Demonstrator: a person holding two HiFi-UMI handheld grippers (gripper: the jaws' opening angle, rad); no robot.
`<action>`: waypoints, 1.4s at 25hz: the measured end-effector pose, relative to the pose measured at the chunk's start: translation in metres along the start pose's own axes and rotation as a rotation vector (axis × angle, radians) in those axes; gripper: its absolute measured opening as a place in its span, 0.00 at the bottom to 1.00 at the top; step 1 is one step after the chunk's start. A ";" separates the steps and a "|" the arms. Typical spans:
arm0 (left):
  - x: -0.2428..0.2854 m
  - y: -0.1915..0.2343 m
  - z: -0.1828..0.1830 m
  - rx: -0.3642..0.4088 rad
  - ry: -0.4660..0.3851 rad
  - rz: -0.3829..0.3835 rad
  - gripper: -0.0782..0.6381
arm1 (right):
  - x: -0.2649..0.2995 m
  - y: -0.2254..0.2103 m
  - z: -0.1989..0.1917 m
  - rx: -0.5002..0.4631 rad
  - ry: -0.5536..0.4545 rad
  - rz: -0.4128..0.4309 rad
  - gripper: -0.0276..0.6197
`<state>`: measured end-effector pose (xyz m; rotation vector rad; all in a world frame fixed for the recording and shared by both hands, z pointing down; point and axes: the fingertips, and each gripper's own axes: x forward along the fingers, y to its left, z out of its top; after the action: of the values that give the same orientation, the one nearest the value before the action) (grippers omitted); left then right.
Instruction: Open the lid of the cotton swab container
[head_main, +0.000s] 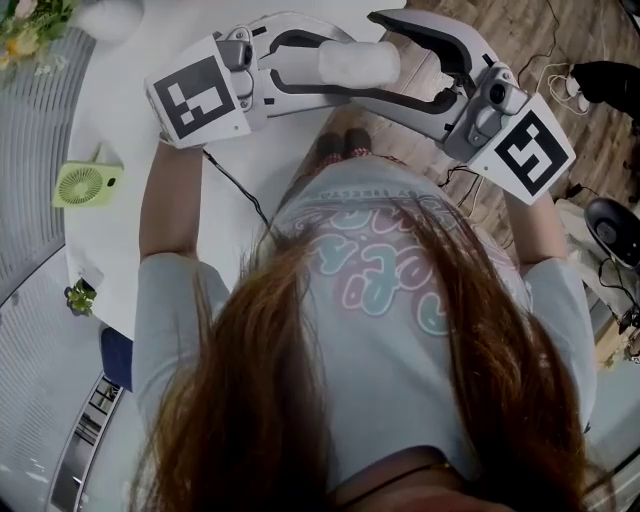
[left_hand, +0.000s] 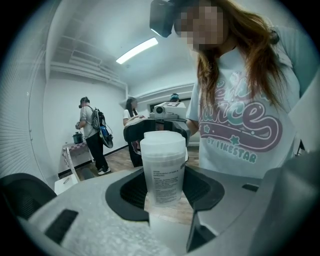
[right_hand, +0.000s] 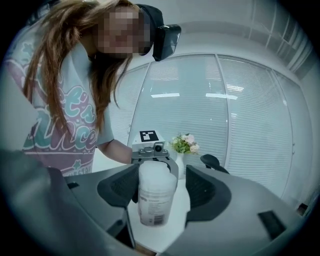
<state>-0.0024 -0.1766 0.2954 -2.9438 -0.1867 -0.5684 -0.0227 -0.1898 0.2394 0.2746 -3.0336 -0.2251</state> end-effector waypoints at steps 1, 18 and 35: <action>-0.001 -0.001 0.001 -0.001 -0.004 -0.001 0.37 | 0.001 0.002 0.002 -0.001 0.000 0.018 0.49; -0.002 -0.008 0.010 0.005 0.025 -0.001 0.37 | 0.011 0.022 0.010 -0.025 0.036 0.148 0.40; 0.001 -0.004 0.002 0.047 0.052 0.029 0.37 | 0.016 0.020 -0.001 0.007 0.098 0.184 0.39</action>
<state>-0.0013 -0.1725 0.2948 -2.8784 -0.1493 -0.6265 -0.0413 -0.1736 0.2444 0.0052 -2.9388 -0.1822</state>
